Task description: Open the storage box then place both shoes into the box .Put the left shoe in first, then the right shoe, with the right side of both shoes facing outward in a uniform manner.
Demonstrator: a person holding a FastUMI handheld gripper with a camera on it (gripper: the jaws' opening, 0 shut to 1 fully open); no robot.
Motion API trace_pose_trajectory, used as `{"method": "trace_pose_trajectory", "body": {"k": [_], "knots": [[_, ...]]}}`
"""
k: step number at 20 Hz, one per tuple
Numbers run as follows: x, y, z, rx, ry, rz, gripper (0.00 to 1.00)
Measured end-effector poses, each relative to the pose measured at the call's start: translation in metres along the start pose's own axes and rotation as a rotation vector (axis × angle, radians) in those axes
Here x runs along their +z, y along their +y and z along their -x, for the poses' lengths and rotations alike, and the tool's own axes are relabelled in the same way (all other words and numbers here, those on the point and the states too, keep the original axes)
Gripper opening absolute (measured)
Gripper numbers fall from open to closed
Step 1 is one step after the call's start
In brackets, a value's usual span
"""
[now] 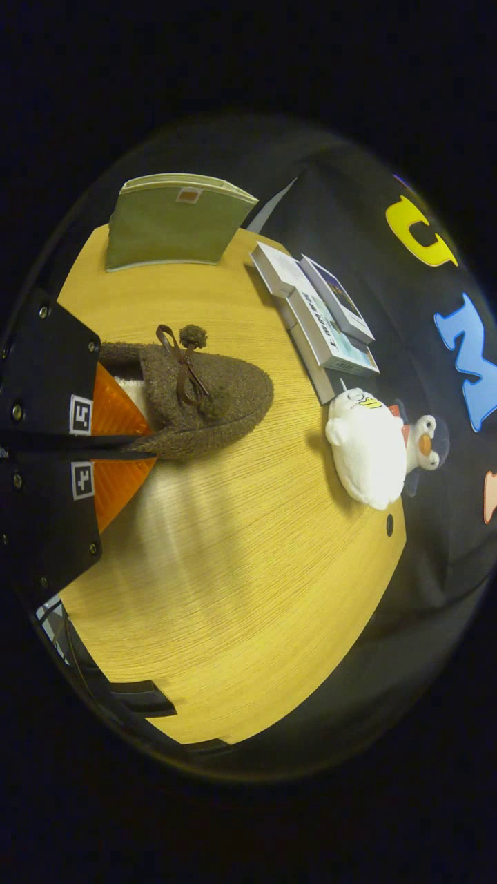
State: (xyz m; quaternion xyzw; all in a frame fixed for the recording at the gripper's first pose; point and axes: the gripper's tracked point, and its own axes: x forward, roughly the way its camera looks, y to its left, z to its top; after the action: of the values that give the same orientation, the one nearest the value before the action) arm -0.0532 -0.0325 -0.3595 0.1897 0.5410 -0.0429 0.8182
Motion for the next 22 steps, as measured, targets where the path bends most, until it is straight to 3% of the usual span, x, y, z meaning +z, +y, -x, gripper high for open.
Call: {"method": "trace_pose_trajectory", "body": {"k": [10, 22], "knots": [[0.026, 0.075, 0.040, 0.065, -0.047, -0.051, 0.00], [0.041, 0.192, 0.069, 0.167, -0.089, 0.003, 0.00]]}}
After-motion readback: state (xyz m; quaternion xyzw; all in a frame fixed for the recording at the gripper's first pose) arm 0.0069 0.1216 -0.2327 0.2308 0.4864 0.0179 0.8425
